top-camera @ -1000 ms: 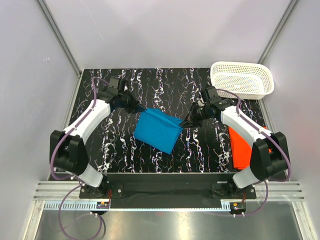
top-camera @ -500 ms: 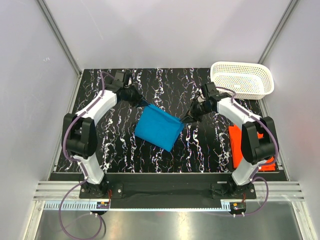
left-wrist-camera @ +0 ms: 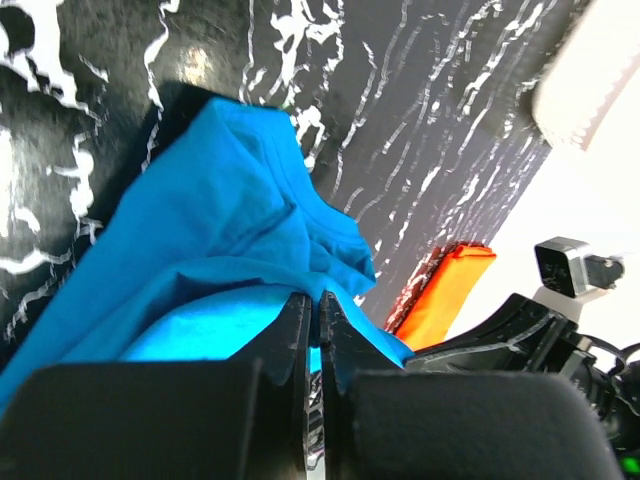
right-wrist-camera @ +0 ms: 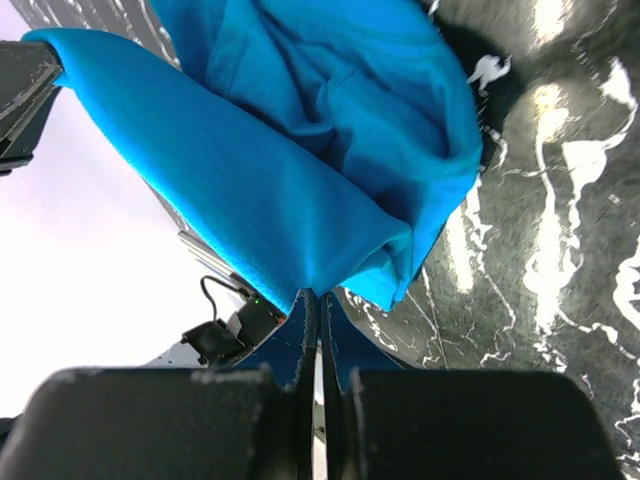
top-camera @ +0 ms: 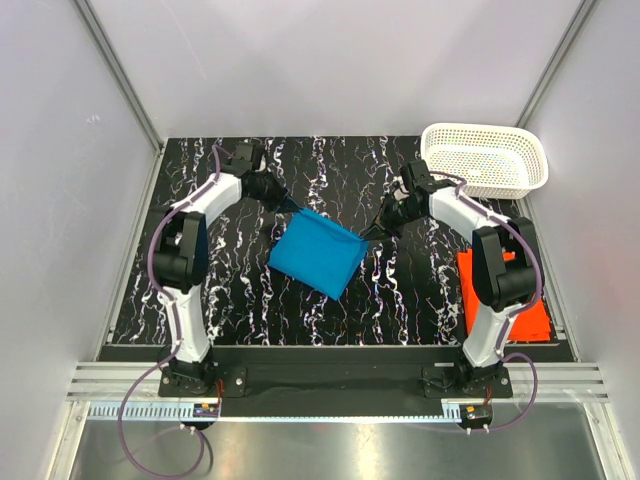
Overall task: Fold and stack the t-shirts
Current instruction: Fold the tshirt
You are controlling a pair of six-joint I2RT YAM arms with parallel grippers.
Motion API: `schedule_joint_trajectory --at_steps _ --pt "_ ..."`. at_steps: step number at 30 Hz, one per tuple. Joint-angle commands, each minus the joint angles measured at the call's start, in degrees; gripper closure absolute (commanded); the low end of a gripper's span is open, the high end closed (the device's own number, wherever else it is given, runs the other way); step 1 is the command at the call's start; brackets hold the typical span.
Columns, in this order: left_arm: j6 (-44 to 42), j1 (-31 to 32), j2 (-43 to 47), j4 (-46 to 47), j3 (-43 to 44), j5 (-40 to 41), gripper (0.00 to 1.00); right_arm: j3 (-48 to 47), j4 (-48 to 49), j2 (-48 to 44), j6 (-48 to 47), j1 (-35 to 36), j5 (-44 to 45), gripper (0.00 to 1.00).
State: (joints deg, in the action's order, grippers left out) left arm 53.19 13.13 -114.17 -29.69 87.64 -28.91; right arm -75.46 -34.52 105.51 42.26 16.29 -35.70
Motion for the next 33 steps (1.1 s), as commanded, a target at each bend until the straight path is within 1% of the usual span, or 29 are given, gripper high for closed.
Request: schedule_joint_trajectory --at_steps 1,4,6,7,9,10,12,13,14,15,16,17,19,20,21,22,23,25,26,27,28,29,30,31,33 --pt "-1.77 -0.73 -1.66 2.89 3.94 -2.21 0.94 -2.58 -0.46 1.53 -0.34 -1.0 -0.86 0.98" --pt "-2.39 -0.91 -3.95 2.89 5.52 -2.73 0.94 -2.76 -0.54 2.41 0.54 -1.79 0.28 0.97" --pt "-2.56 -1.17 -4.83 2.89 6.23 -3.17 0.93 -3.11 -0.46 3.2 0.81 -2.4 0.63 0.94" --pt "-2.65 -1.26 -5.79 2.89 7.19 -3.35 0.93 -3.46 -0.37 3.73 0.98 -2.41 0.98 0.87" --pt "-3.18 -1.61 -6.59 2.8 8.51 -3.0 0.92 -4.34 -0.19 6.1 0.28 -3.02 1.08 0.86" --pt "-3.35 -1.61 -7.11 2.89 8.86 -2.82 0.91 -5.82 -0.11 8.28 -0.24 -3.37 0.99 0.84" --pt "-4.49 -1.79 -7.82 2.89 10.44 -1.95 0.82 -8.37 -0.28 10.05 -1.82 -4.42 1.86 0.77" --pt "-5.89 -1.87 -8.69 2.28 11.23 -1.77 0.75 -9.17 -0.46 11.89 -2.18 -4.95 2.13 0.71" --pt "-6.69 -1.96 -9.4 1.66 12.2 -1.94 0.67 -9.87 -0.72 12.69 -2.36 -5.57 1.96 0.69" --pt "-7.48 -2.4 -10.01 0.44 15.17 -2.47 0.65 -11.1 -1.85 13.05 -2.79 -6.53 2.04 0.67" --pt "-9.49 -2.58 -11.06 -2.71 17.02 -2.65 0.63 -11.89 -2.82 12.79 -3.32 -6.8 2.74 0.62" --pt "-10.73 -2.93 -11.07 -4.3 20.44 -2.65 0.57 -12.69 -4.14 12.09 -5.67 -6.72 3.96 0.6" --pt "-14.58 -3.1 -10.29 -8.69 23.1 -2.21 0.52 -13.92 -7.13 9.03 -7.71 -6.54 6.77 0.56" --pt "-15.82 -3.28 -7.85 -9.5 23.72 -1.77 0.51 -13.75 -7.31 7.88 -9.11 -6.54 7.14 0.54" --pt "-17.66 -3.19 -6.34 -9.85 23.11 -1.07 0.48 -12.88 -7.4 5.69 -9.65 -6.36 7.4 0.53" --pt "-18.29 -3.28 -4.85 -9.86 22.24 -1.24 0.47 -12.52 -7.31 4.8 -10.26 -5.75 7.32 0.53" --pt "-18.64 -3.28 -1.53 -9.77 20.84 -1.68 0.47 -12.17 -6.96 3.92 -11.49 -5.31 7.31 0.52" --pt "-19.7 -2.93 1.48 -8.29 15.22 -3.78 0.48 -10.42 -4.34 2.25 -12.11 -4.17 5.57 0.51" --pt "-20.22 -2.67 3.93 -7.93 10.85 -4.49 0.5 -9.63 -2.85 1.89 -10.81 -3.21 4.43 0.51" --pt "-20.58 -2.67 5.43 -7.14 8.02 -5.01 0.53 -7.53 1.87 1.8 -9.32 -2.94 2.67 0.51" --pt "-20.67 -2.58 6.75 -3.83 4.94 -5.98 0.56 -6.38 4.96 2.15 -7.3 -2.76 -2.39 0.52" --pt "-20.5 -2.67 7.81 -2.31 -0.66 -6.94 0.58 -5.58 7.78 2.67 -3.19 -1.63 -4.53 0.54" --pt "-20.23 -2.67 9.65 -1.08 -3.15 -7.21 0.6 -5.4 11.72 3.46 -1.93 -0.83 -5.94 0.57" --pt "-20.06 -2.67 10.02 1.02 -5.09 -7.91 0.65 -6.18 12.72 5.56 -1.4 0.13 -7.61 0.59" --pt "-19.88 -2.67 10.81 3.4 -9.75 -9.85 0.7 -8.72 14.99 9.51 -0.69 1.54 -10.07 0.66"
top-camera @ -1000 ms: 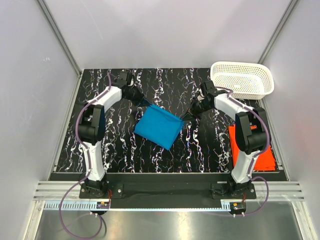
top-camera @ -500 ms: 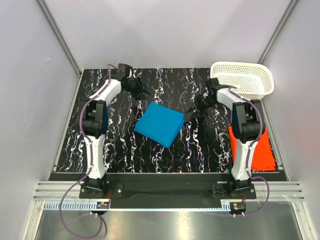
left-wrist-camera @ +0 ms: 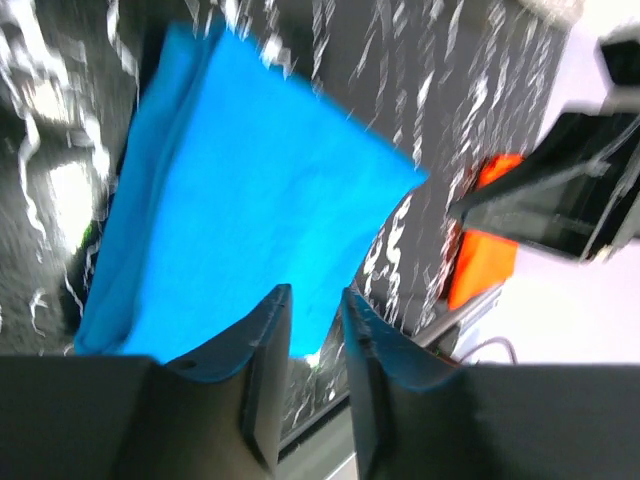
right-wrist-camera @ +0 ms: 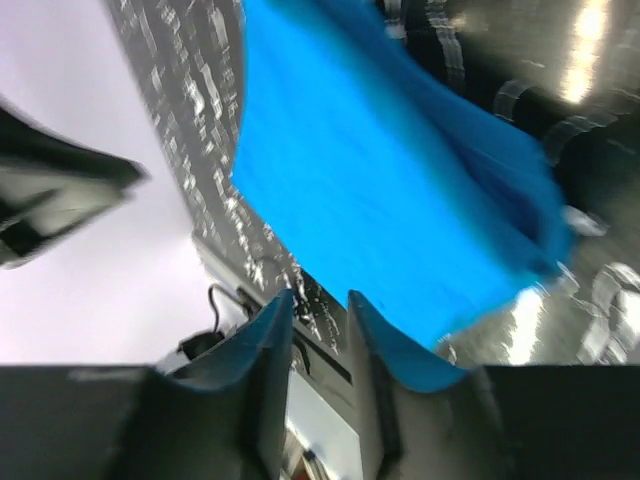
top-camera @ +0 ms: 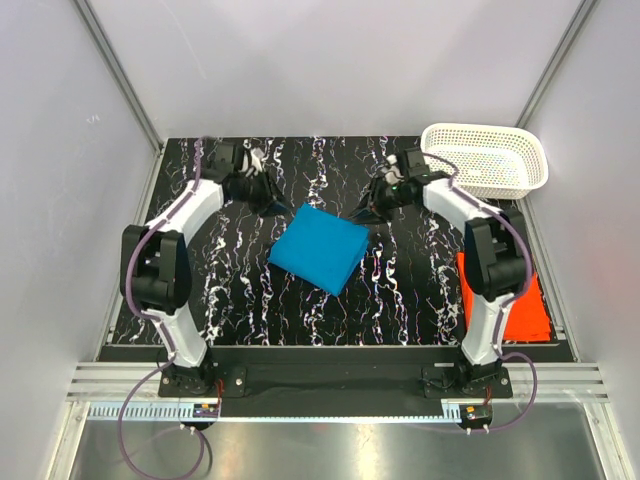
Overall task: Fold and stack the t-shirts
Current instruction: Fold the tshirt
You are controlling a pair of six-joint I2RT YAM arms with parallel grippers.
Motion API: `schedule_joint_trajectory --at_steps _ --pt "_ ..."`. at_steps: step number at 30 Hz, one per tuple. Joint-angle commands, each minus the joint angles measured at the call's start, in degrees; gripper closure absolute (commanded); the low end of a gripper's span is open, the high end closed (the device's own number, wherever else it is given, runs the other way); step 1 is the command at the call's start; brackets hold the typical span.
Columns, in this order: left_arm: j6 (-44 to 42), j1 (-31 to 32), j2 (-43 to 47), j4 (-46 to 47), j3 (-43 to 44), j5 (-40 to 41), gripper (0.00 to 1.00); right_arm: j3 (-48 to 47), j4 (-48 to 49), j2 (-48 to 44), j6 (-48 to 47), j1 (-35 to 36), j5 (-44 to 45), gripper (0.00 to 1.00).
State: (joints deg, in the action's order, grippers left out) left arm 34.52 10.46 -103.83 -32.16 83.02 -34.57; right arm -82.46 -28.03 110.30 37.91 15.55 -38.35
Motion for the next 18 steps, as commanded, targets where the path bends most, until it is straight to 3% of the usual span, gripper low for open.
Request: schedule_joint_trajectory --at_steps 1,4,8,10,18 --pt "-0.34 0.0 0.56 8.32 -6.46 -4.72 0.73 -1.92 10.0 5.88 4.18 2.38 -8.14 0.68" --pt "0.89 -0.26 -0.14 12.37 -10.24 -6.92 0.74 0.18 17.9 9.13 7.87 1.59 -10.25 0.8" --pt "0.02 -0.7 -1.63 14.23 -13.14 -6.57 0.75 3.61 27.22 12.3 13.05 0.53 -12.89 0.89" --pt "-0.94 -0.97 -2.51 14.58 -13.76 -6.57 0.75 5.46 31.19 13.79 13.85 -0.25 -13.07 0.89" --pt "-5.25 -2.37 -8.21 12.92 -13.07 -6.65 0.74 9.59 31.9 15.82 13.24 -2.63 -11.31 0.89"
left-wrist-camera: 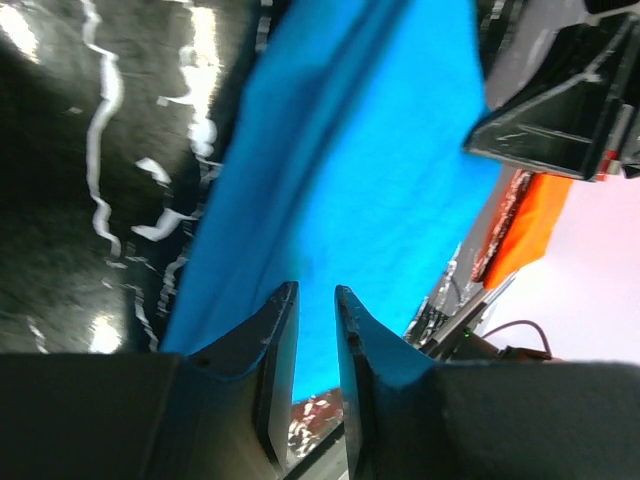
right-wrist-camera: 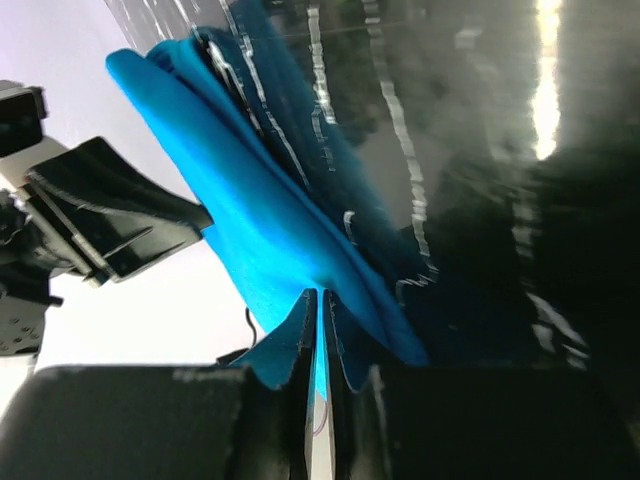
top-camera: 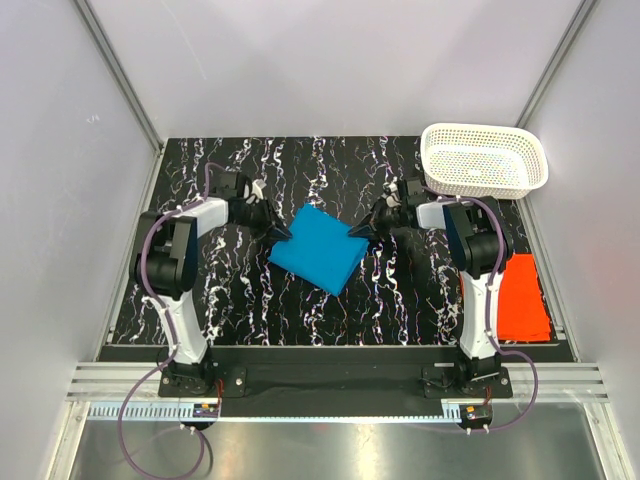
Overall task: Fold and stack the t-shirts
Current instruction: Fold the tshirt
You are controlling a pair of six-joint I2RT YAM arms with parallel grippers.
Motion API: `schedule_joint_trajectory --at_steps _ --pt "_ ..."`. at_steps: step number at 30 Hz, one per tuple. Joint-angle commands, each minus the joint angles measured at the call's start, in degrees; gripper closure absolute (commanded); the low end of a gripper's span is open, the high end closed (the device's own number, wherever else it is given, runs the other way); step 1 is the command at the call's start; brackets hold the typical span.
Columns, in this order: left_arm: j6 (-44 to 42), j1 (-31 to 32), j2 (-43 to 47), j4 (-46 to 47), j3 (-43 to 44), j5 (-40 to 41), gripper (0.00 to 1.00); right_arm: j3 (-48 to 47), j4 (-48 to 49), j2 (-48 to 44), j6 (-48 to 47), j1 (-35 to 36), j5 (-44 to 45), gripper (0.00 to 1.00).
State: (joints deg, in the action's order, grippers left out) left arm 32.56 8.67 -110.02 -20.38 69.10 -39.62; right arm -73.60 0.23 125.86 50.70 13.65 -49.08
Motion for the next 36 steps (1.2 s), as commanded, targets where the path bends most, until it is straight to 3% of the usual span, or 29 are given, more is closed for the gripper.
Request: schedule_joint_trajectory --at_steps 1,5,9,11,17,24,36 --pt "-3.29 -0.75 -2.39 0.44 1.03 -1.61 0.74 0.74 3.46 0.09 0.37 -0.9 -0.23 0.88" --pt "-3.11 -1.11 -0.03 -0.71 1.65 0.32 0.68 -0.57 0.67 -2.37 -1.38 -1.78 0.91 0.88" --pt "-0.84 -1.11 4.27 -1.86 0.51 0.94 0.66 -7.59 -15.13 -6.75 -7.97 -1.0 3.37 0.87" --pt "-0.39 -1.11 6.3 -1.85 -0.89 1.73 0.64 -8.31 -17.62 -8.78 -8.94 -0.38 3.64 0.83" --pt "-0.74 -1.11 7.45 -1.85 -3.88 3.4 0.64 -7.78 -18.51 -12.14 -8.33 7.69 2.41 0.74" --pt "-1.09 -1.11 6.22 -0.2 -6.96 3.49 0.65 -7.0 -17.02 -6.6 -9.91 18.6 -2.95 0.75" --pt "-2.93 -1.11 1.91 1.05 -8.98 9.11 0.67 5.39 -14.2 -7.2 -13.25 19.05 -1.38 0.81"
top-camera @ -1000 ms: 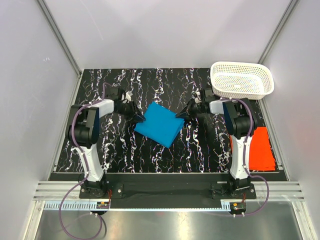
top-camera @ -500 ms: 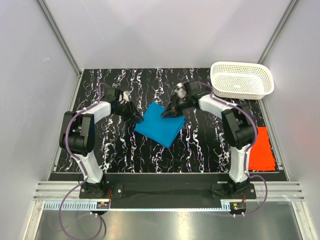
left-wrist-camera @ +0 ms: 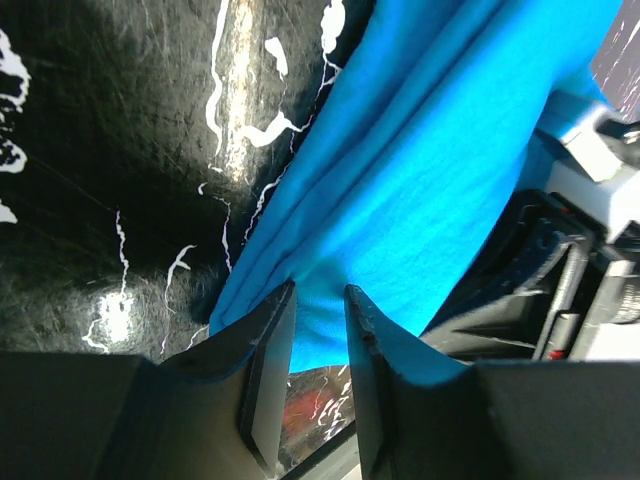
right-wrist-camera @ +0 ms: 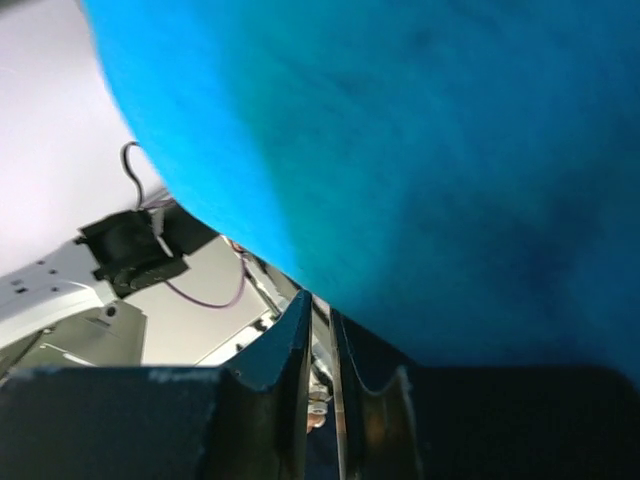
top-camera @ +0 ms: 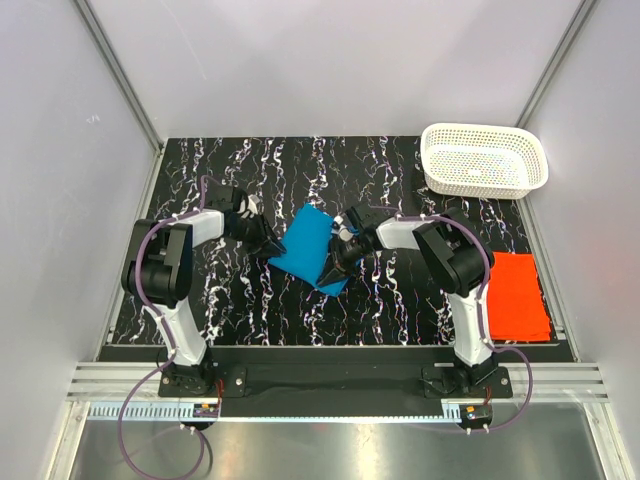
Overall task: Fold and stack the t-shirts
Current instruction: Fold the tshirt
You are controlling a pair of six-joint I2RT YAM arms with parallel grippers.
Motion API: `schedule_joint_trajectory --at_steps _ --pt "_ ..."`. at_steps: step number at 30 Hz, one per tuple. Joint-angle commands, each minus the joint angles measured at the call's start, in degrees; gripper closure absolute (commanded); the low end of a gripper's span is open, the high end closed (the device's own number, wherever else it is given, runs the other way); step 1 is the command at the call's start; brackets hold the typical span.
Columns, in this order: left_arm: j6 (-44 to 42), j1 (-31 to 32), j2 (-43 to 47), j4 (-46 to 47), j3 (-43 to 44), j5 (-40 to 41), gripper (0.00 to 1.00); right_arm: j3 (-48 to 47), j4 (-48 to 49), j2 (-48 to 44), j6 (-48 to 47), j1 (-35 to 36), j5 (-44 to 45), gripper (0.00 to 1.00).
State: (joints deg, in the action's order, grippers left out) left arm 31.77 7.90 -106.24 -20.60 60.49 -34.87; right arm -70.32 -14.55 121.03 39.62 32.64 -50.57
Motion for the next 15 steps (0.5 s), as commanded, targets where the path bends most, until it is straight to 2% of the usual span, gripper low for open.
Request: schedule_joint_trajectory --at_steps 1,10,15 --pt "-2.24 -0.34 -2.04 1.26 -0.37 4.46 0.67 3.17 0.57 -2.99 -2.7 -0.21 0.55 0.81" --pt "-3.03 -0.26 0.23 1.09 -0.72 6.57 0.66 17.58 0.57 -13.44 -2.88 -7.06 4.25 0.79" --pt "-2.86 -0.34 5.58 -1.19 0.15 8.5 0.64 22.86 -0.65 -22.41 -2.61 -12.94 3.63 0.71"
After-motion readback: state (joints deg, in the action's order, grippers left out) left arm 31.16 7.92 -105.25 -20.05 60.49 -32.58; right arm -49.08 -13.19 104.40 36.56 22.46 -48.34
